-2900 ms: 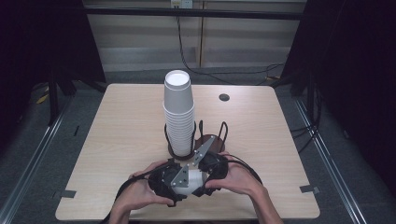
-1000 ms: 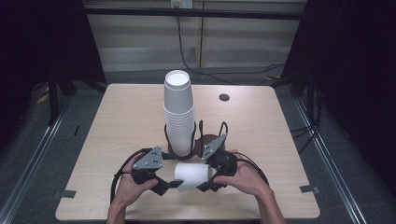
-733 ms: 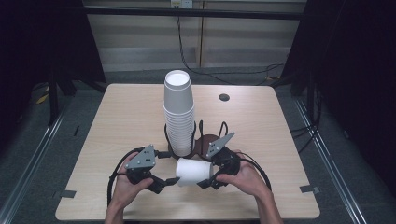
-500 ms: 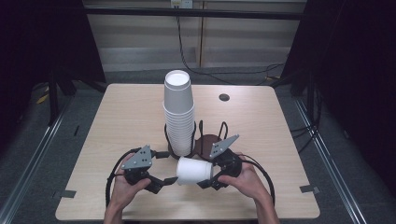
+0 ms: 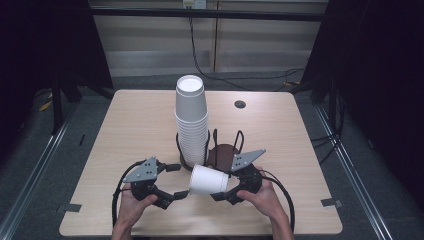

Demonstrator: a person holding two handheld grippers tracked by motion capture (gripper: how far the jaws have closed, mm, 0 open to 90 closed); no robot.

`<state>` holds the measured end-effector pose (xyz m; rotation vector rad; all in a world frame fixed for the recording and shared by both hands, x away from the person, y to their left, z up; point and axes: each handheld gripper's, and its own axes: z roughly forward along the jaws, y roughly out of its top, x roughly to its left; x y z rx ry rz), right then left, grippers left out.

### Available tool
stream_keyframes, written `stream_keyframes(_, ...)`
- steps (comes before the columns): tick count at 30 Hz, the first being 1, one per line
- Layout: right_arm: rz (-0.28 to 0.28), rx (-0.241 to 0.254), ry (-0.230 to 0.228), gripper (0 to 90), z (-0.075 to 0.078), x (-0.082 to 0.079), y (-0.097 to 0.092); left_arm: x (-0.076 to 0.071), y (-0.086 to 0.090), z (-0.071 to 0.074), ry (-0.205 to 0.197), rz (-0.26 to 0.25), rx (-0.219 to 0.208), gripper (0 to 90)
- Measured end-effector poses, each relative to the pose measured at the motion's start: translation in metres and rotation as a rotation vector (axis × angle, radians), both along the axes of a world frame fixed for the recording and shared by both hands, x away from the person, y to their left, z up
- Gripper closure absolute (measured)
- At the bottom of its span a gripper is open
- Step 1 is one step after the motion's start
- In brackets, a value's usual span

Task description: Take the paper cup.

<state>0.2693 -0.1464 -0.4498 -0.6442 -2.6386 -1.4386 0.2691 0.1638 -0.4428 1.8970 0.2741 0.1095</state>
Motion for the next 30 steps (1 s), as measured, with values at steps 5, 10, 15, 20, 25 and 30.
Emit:
stream_keyframes(5, 0.021, 0.071, -0.011, 24.2, -0.002, -0.002, -0.003, -0.002, -0.002, 0.000, -0.001, -0.001, -0.003, 15.7)
stream_keyframes(10, 0.008, 0.121, -0.019, 24.1, -0.006, -0.003, -0.008, -0.004, -0.002, -0.001, -0.016, 0.003, -0.025, 15.6)
stream_keyframes(15, -0.007, 0.164, -0.044, 24.0, -0.009, -0.005, -0.010, -0.004, -0.002, -0.007, -0.011, 0.005, -0.028, 15.6)
stream_keyframes(20, -0.020, 0.191, -0.060, 24.0, -0.014, -0.005, -0.008, -0.004, -0.006, -0.011, 0.005, -0.005, -0.026, 15.6)
stream_keyframes(25, -0.011, 0.235, -0.066, 23.9, -0.017, -0.006, -0.007, -0.006, -0.008, -0.012, -0.011, -0.011, -0.055, 15.6)
stream_keyframes(30, 0.006, 0.254, -0.070, 24.0, -0.017, -0.007, -0.005, -0.003, -0.011, -0.014, -0.001, -0.025, -0.084, 15.5)
